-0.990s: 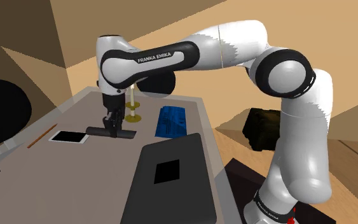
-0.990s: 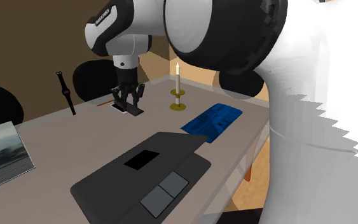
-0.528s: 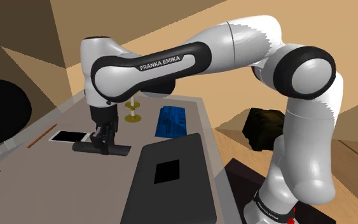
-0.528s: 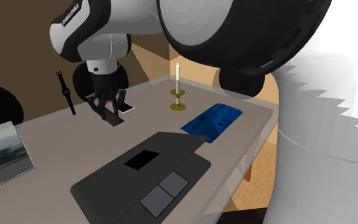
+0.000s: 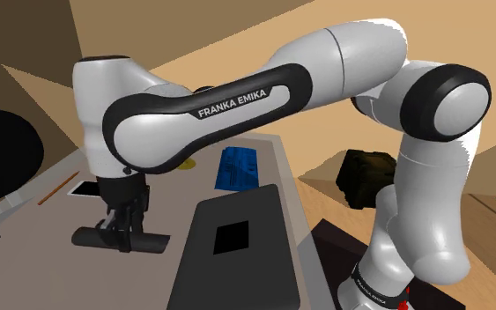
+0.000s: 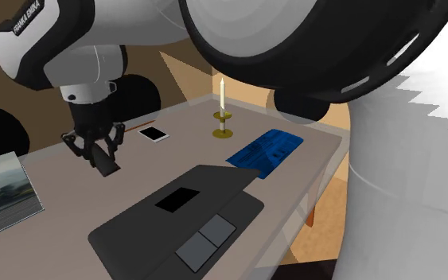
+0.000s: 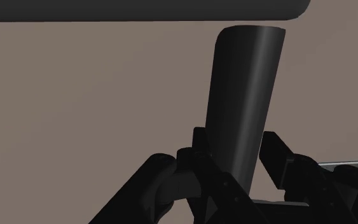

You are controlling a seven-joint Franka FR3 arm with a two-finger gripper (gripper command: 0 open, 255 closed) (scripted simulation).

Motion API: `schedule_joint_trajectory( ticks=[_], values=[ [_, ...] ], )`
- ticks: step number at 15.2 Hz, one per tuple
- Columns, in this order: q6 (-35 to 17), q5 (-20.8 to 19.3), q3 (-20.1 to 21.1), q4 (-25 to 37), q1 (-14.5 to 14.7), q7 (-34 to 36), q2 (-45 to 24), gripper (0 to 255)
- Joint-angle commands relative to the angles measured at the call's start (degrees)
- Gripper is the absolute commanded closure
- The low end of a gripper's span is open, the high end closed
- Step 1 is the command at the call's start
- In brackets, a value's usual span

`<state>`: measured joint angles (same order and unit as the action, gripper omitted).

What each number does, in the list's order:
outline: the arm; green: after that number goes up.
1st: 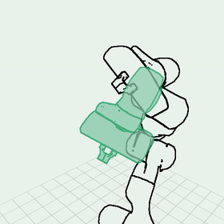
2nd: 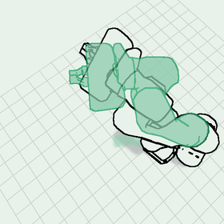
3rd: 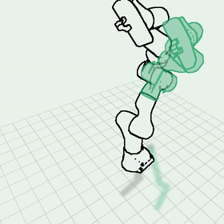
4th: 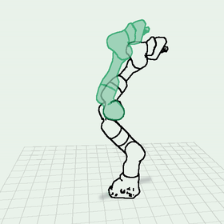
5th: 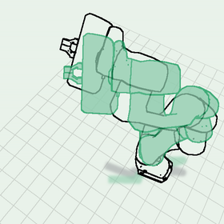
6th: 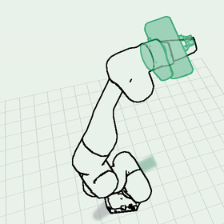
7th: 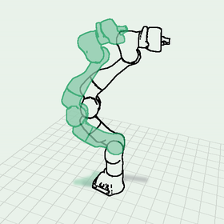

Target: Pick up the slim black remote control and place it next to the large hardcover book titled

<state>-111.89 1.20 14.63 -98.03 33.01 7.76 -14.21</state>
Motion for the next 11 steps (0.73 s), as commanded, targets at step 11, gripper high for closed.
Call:
schedule_joint_trajectory(
  ticks=[11],
  values=[
    [0.69, -3.32, 4.69, 7.02, 10.80, 16.04, -5.72, 255]
  ],
)
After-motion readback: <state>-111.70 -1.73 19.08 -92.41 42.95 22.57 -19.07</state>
